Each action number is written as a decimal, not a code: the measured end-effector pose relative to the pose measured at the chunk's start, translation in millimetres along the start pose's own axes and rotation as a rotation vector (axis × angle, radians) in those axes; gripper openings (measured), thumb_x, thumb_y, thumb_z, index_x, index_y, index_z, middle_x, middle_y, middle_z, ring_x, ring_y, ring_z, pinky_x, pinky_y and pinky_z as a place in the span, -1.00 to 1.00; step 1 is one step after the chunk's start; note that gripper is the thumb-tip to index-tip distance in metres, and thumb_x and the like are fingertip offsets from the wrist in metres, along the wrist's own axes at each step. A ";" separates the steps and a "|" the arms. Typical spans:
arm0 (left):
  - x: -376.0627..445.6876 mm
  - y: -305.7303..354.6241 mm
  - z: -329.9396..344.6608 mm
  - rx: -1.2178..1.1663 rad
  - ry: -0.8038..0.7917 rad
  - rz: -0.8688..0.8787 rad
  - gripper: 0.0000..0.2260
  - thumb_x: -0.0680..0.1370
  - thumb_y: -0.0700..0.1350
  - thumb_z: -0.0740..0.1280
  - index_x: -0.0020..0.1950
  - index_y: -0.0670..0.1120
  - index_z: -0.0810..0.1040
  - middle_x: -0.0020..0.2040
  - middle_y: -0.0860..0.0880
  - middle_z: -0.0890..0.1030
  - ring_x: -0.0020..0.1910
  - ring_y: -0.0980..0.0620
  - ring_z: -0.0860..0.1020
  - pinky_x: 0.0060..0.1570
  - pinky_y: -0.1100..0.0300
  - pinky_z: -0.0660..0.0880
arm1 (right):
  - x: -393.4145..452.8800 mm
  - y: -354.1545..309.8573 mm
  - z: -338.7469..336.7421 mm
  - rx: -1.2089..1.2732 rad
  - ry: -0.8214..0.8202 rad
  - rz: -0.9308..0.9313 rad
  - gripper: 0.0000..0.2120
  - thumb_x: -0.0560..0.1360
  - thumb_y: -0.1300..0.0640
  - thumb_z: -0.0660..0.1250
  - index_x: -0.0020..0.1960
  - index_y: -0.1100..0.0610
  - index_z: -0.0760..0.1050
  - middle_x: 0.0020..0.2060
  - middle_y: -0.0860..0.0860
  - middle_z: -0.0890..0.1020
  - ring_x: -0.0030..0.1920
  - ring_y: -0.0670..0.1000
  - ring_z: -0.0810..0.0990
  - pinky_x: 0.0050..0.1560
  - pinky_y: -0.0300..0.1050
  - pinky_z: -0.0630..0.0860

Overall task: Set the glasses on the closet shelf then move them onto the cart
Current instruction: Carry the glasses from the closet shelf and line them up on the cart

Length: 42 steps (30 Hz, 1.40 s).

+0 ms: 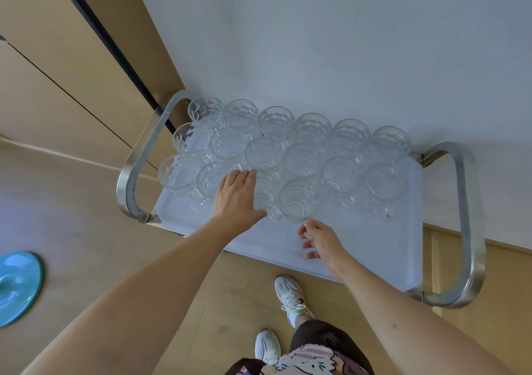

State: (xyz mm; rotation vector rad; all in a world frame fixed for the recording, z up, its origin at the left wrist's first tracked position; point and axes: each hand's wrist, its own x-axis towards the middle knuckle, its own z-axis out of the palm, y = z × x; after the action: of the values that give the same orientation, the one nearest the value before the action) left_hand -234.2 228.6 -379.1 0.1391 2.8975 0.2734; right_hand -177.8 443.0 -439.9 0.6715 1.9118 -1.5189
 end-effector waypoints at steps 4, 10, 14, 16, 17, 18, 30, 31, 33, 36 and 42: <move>-4.0 3.9 1.5 -0.003 -0.035 -0.018 -0.08 0.49 0.18 0.47 0.65 -0.10 0.02 0.63 -0.13 0.14 0.63 -0.16 -0.01 0.58 -0.02 -0.02 | -3.5 -1.1 -0.1 0.002 0.040 -0.002 -0.69 0.70 -0.03 0.12 0.03 0.11 0.56 -0.06 0.06 0.58 -0.13 0.02 0.55 -0.17 -0.09 0.56; -12.9 7.0 -5.8 -0.013 -0.011 -0.017 -0.14 0.53 0.15 0.44 0.64 -0.07 0.02 0.64 -0.17 0.08 0.63 -0.20 -0.05 0.58 -0.06 -0.02 | -17.7 -7.0 -4.8 -0.024 0.083 -0.019 -0.82 0.64 -0.01 0.25 0.11 0.05 0.56 0.03 0.08 0.60 -0.04 0.04 0.57 0.04 0.07 0.63; -21.5 16.2 -22.1 -0.024 0.031 -0.006 -0.19 0.55 0.17 0.41 0.64 -0.06 0.06 0.64 -0.17 0.10 0.63 -0.20 -0.03 0.57 -0.06 -0.01 | -37.6 -18.7 -11.7 -0.036 0.128 -0.079 -0.86 0.61 0.01 0.31 0.14 -0.01 0.54 0.11 0.04 0.62 0.06 0.07 0.60 0.06 0.03 0.64; -26.4 23.1 -31.1 -0.019 0.048 0.014 -0.21 0.56 0.17 0.39 0.63 -0.06 0.08 0.63 -0.16 0.10 0.63 -0.20 -0.02 0.57 -0.07 0.00 | -48.4 -25.7 -16.4 -0.037 0.141 -0.111 -0.77 0.60 0.02 0.32 0.23 0.02 0.55 0.15 0.02 0.61 0.06 0.06 0.60 0.09 0.03 0.64; -29.2 26.7 -35.3 -0.017 0.054 0.023 -0.22 0.56 0.17 0.39 0.63 -0.05 0.08 0.63 -0.16 0.11 0.63 -0.20 -0.02 0.57 -0.07 0.01 | -53.4 -28.6 -18.8 -0.033 0.150 -0.124 -0.72 0.60 0.02 0.32 0.28 0.03 0.53 0.17 0.02 0.60 0.06 0.05 0.60 0.09 0.02 0.64; -31.6 31.6 -41.3 -0.015 0.068 0.039 -0.23 0.57 0.17 0.39 0.63 -0.05 0.09 0.63 -0.16 0.11 0.62 -0.20 -0.01 0.57 -0.07 0.02 | -60.6 -33.0 -22.9 -0.033 0.163 -0.143 -0.68 0.59 0.00 0.33 0.33 0.03 0.52 0.20 0.01 0.59 0.05 0.04 0.60 0.07 -0.01 0.63; -72.9 98.8 -109.8 -0.023 0.225 0.274 -0.29 0.54 0.17 0.40 0.60 0.00 0.19 0.58 -0.14 0.22 0.58 -0.17 0.13 0.53 -0.08 0.18 | -155.1 -61.8 -70.6 -0.067 0.312 -0.386 -0.56 0.54 -0.07 0.42 0.38 -0.01 0.51 0.12 -0.01 0.59 -0.05 -0.03 0.58 0.07 -0.10 0.55; -78.1 107.2 -115.6 -0.023 0.232 0.298 -0.29 0.55 0.16 0.39 0.60 -0.01 0.19 0.59 -0.15 0.22 0.58 -0.17 0.12 0.53 -0.08 0.17 | -165.9 -61.8 -76.4 -0.085 0.344 -0.403 -0.54 0.53 -0.08 0.42 0.39 -0.02 0.50 0.17 0.01 0.58 0.02 -0.02 0.58 0.14 -0.10 0.54; -86.9 124.5 -124.7 -0.015 0.237 0.343 -0.30 0.56 0.16 0.38 0.61 -0.01 0.18 0.59 -0.15 0.21 0.58 -0.18 0.12 0.53 -0.09 0.17 | -187.0 -62.0 -88.6 -0.147 0.404 -0.433 -0.53 0.53 -0.10 0.41 0.41 -0.03 0.48 0.28 0.03 0.56 0.19 0.01 0.57 0.27 -0.09 0.50; -98.3 153.0 -133.5 -0.005 0.251 0.423 -0.29 0.56 0.17 0.38 0.61 -0.01 0.18 0.59 -0.15 0.22 0.57 -0.18 0.14 0.51 -0.10 0.22 | -218.2 -59.3 -107.6 -0.213 0.463 -0.477 -0.50 0.56 -0.10 0.39 0.46 -0.02 0.43 0.39 0.07 0.50 0.33 0.03 0.52 0.16 -0.18 0.51; -123.2 226.3 -135.8 -0.031 0.242 0.568 -0.29 0.55 0.16 0.40 0.60 -0.02 0.20 0.58 -0.16 0.23 0.57 -0.18 0.14 0.49 -0.11 0.24 | -276.4 -37.9 -151.5 -0.329 0.616 -0.490 -0.46 0.57 -0.10 0.37 0.50 0.02 0.39 0.40 0.02 0.50 0.38 0.04 0.48 0.28 -0.14 0.39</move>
State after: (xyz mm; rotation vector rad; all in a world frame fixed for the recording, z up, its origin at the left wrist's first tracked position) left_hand -130.1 412.3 -178.5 0.9912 3.0201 0.4532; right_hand -34.8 576.8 -189.9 0.5861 2.8865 -1.2940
